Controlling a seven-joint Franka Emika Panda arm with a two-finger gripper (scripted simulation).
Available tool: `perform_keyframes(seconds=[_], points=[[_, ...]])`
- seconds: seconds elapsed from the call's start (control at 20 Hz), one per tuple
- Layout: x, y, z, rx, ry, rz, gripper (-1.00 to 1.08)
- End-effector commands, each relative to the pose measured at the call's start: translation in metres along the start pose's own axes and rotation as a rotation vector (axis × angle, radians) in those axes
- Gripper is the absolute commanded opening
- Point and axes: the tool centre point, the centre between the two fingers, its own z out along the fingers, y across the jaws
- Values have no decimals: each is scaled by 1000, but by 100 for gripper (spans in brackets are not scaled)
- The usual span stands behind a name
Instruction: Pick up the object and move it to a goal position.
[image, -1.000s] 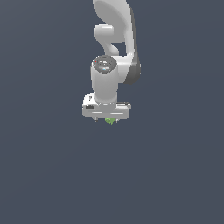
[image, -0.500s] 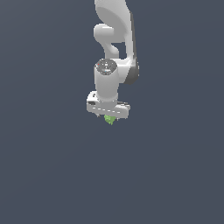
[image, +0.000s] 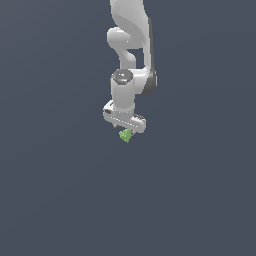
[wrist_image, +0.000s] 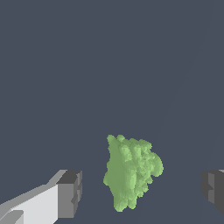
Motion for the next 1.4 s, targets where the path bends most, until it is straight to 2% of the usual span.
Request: perform_keyframes(seconds=[0.0, 0.6, 1.35], points=[[-8, 3, 4, 1, 1, 39, 100], [-18, 8, 12, 2, 1, 84, 100], [-19, 8, 60, 2, 1, 89, 100]])
